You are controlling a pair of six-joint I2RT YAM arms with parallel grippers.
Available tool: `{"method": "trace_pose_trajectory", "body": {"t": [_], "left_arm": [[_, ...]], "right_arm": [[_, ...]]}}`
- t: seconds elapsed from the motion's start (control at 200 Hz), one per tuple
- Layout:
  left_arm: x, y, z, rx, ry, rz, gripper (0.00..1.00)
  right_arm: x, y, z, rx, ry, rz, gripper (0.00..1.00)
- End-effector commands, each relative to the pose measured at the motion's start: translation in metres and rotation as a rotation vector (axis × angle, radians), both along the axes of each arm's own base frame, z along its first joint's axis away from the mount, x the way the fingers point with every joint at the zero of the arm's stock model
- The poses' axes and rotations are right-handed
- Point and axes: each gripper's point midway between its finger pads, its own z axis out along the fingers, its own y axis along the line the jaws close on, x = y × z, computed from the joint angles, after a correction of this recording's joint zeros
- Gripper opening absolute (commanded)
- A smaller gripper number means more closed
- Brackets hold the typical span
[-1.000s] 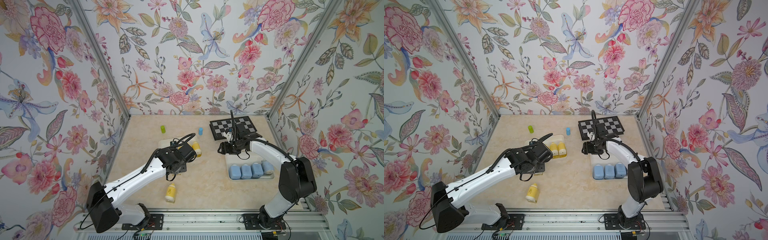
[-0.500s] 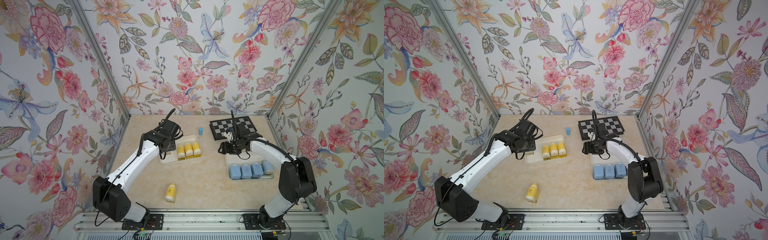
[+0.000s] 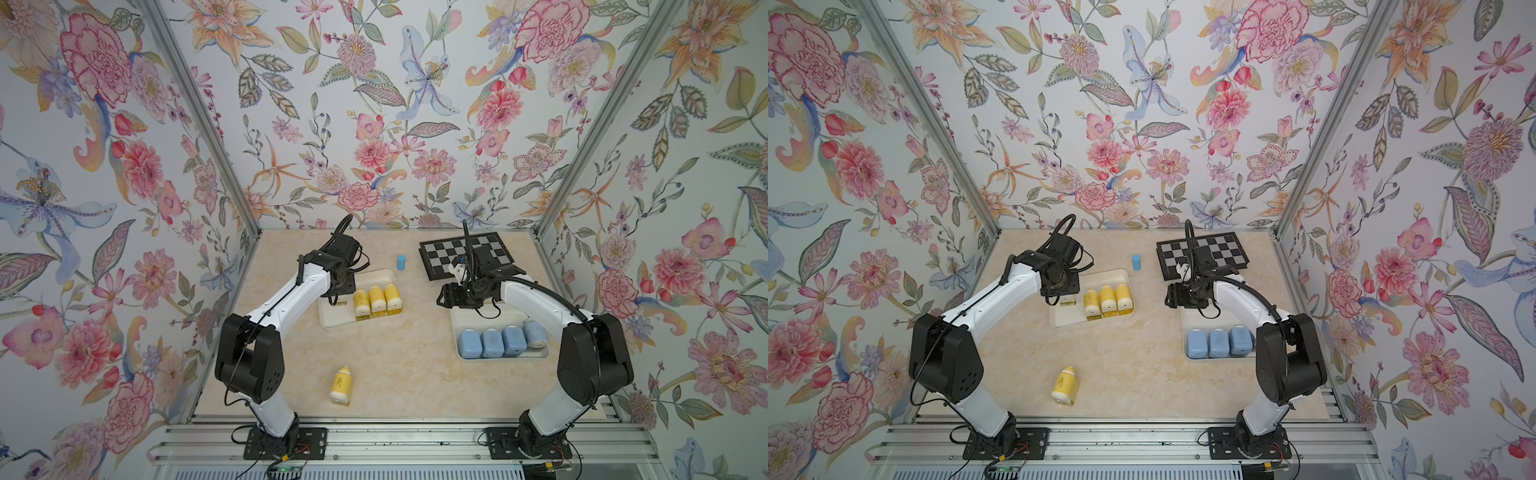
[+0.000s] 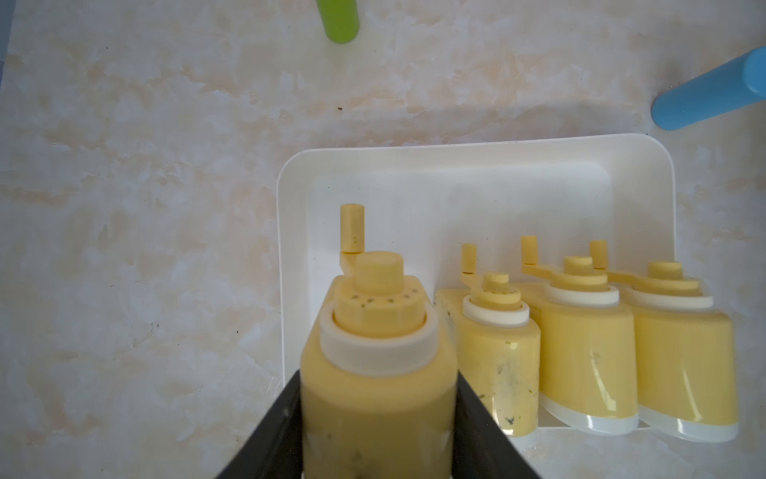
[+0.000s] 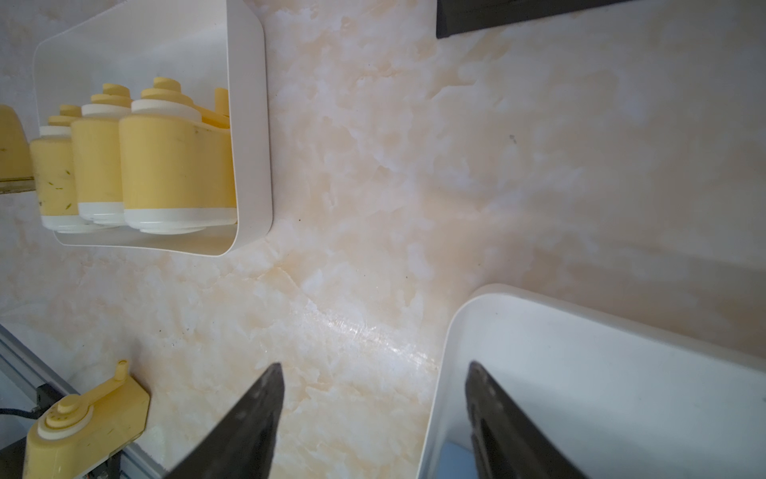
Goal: Place the pencil sharpeners by color into the storage box
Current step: Place the pencil sharpener in the storage box.
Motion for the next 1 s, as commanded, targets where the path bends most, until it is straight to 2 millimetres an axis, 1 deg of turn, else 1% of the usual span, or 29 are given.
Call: {"method": "trace_pose_trajectory", "body": {"t": [0.0, 0.225, 0.315, 0.56, 0.721, 0.996], "left_arm": [[0.014, -0.003, 0.003, -0.033, -0.035, 0.001, 0.36], [0.006, -0.008, -0.019, -0.076, -0.006, 0.01, 0.36], [0.0, -0.006, -0.028, -0.087, 0.008, 0.02, 0.36], [-0.013, -0.005, -0.045, -0.108, 0.027, 0.036, 0.36], [-0.015, -0.007, -0.053, -0.122, 0.036, 0.037, 0.36], [-0.011, -0.012, -0.056, -0.137, 0.039, 0.033, 0.36]], "right_arm": [[0.0, -0.002, 0.002, -0.007, -0.003, 0.012, 0.71], [0.0, -0.003, 0.001, -0.007, 0.0, 0.012, 0.71], [-0.001, -0.003, 0.0, -0.008, 0.005, 0.015, 0.71], [-0.001, -0.002, 0.0, -0.005, 0.004, 0.017, 0.7], [-0.002, -0.003, -0.001, -0.009, 0.007, 0.017, 0.71], [-0.004, -0.004, -0.004, -0.012, 0.011, 0.017, 0.71]]}}
